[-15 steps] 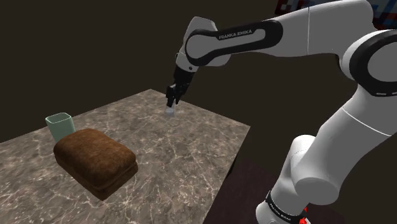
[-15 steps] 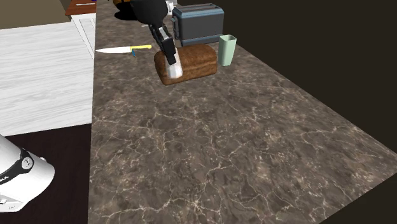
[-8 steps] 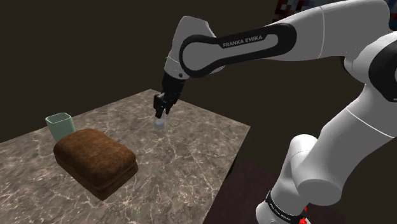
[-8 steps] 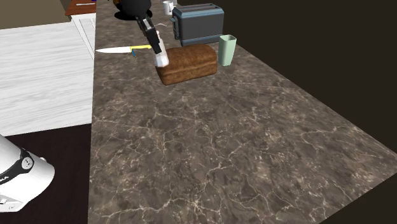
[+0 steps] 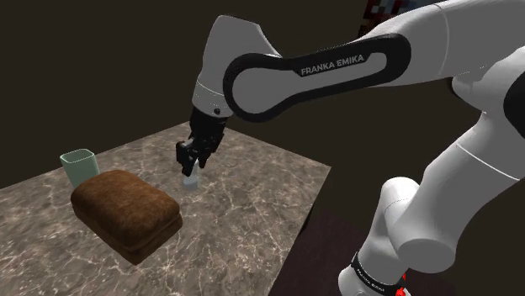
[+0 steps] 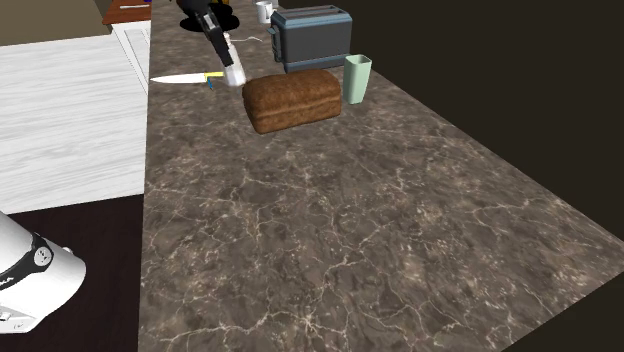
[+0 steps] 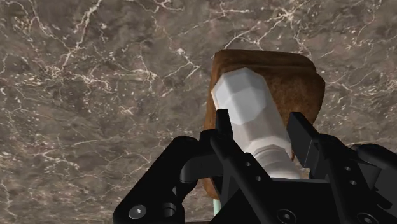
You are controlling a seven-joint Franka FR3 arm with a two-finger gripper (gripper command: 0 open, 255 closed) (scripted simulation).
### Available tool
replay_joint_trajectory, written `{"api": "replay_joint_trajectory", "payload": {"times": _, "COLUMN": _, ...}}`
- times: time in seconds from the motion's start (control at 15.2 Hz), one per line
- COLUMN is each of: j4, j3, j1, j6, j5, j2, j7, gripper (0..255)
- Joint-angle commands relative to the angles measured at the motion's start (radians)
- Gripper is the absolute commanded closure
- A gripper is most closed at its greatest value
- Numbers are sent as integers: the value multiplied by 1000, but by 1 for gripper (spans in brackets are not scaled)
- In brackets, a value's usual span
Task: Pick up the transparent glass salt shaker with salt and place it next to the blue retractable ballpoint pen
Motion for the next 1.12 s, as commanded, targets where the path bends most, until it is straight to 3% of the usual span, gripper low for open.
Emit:
{"api": "replay_joint_trajectory", "payload": {"times": 0.0, "j4": 12, "j3": 35, "j1": 16, "j6": 3, "j5": -8, "j2": 11, "j7": 57, "gripper": 255}}
{"api": "replay_joint_trajectory", "payload": {"times": 0.53, "j4": 110, "j3": 175, "j1": 73, "j6": 2, "j5": -69, "j2": 100, "j7": 287, "gripper": 255}}
{"api": "replay_joint_trajectory", "payload": {"times": 1.06, "j4": 284, "j3": 296, "j1": 142, "j6": -33, "j5": -193, "j2": 258, "j7": 533, "gripper": 255}}
